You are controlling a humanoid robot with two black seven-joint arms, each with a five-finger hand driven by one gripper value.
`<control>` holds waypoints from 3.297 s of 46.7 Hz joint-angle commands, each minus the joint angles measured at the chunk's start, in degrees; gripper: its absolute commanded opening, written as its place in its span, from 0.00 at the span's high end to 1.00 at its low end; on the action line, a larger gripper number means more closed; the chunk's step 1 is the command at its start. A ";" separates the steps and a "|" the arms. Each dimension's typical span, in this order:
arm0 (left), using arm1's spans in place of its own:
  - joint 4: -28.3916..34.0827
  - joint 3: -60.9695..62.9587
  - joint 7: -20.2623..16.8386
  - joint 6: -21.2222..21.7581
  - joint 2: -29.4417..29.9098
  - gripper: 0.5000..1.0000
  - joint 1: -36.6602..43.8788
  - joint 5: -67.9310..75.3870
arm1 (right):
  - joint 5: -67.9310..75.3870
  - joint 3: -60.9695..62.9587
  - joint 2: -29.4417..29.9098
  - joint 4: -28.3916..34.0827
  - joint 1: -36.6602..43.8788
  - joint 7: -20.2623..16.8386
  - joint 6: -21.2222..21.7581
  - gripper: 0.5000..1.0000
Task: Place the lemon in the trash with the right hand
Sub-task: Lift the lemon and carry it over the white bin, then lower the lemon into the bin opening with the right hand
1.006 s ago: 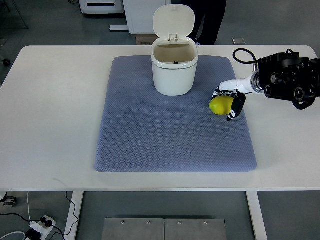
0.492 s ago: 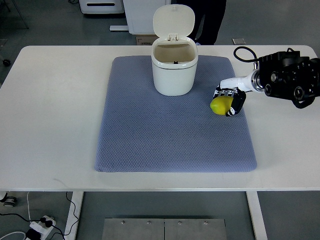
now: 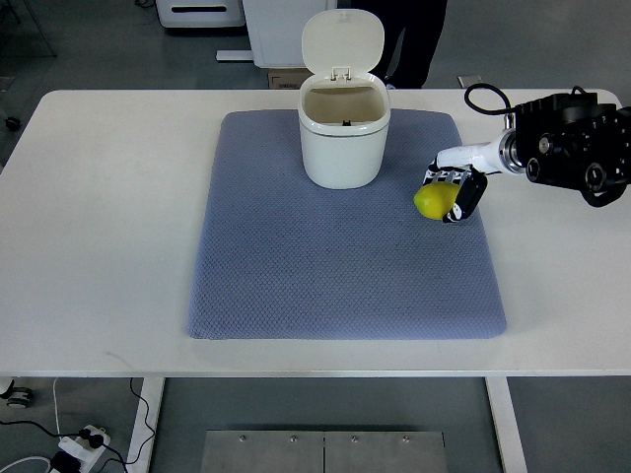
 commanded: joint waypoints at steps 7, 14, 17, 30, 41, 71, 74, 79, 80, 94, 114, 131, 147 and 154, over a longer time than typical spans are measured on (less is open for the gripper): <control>0.01 0.00 0.01 0.00 0.00 0.00 -0.03 0.00 | -0.06 -0.06 -3.33 -0.63 3.23 0.43 0.66 1.00; 0.01 0.00 0.01 0.00 0.00 0.00 -0.03 0.00 | -0.06 0.03 -4.83 -0.63 5.95 0.60 1.19 1.00; 0.01 0.00 0.01 0.00 0.00 0.00 -0.03 0.00 | 0.03 0.12 -5.62 -0.63 7.18 0.69 1.89 1.00; 0.01 0.00 0.01 0.00 0.00 0.00 -0.03 0.00 | 0.11 2.66 -5.97 -0.72 10.44 1.48 2.33 1.00; 0.01 0.00 0.01 0.00 0.00 0.00 -0.03 0.00 | 2.22 4.51 -5.88 -1.50 12.02 0.69 2.33 1.00; 0.01 0.00 0.01 0.00 0.00 0.00 -0.03 0.00 | 2.49 15.14 -0.44 -7.66 9.30 -3.88 2.33 1.00; 0.01 0.00 0.01 0.00 0.00 0.00 -0.03 0.00 | 2.49 15.58 0.18 -8.53 8.95 -4.32 2.33 1.00; -0.08 0.00 0.01 0.00 0.00 0.00 0.06 0.00 | 2.49 16.29 1.15 -9.42 7.89 -4.41 2.33 1.00; -0.08 0.00 0.01 0.00 0.00 0.00 -0.03 0.00 | 2.49 16.46 1.24 -9.50 7.72 -4.49 2.33 1.00; 0.01 0.00 0.01 0.00 0.00 0.00 -0.03 0.00 | 4.42 19.72 3.87 -12.93 4.99 -6.51 2.25 1.00; -0.08 0.00 0.01 0.00 0.00 0.00 -0.03 0.00 | 7.23 23.85 7.39 -16.18 2.44 -8.45 1.46 1.00; -0.08 0.00 0.01 0.00 0.00 0.00 -0.03 0.00 | 7.14 23.85 7.83 -19.61 -0.72 -8.71 1.37 1.00; 0.01 0.00 0.01 0.00 0.00 0.00 0.06 0.00 | 7.14 23.94 7.83 -19.96 -1.43 -9.94 1.28 1.00; -0.08 0.00 0.01 0.00 0.00 0.00 -0.03 0.00 | 7.14 23.94 7.83 -20.40 -1.51 -10.47 -0.48 0.89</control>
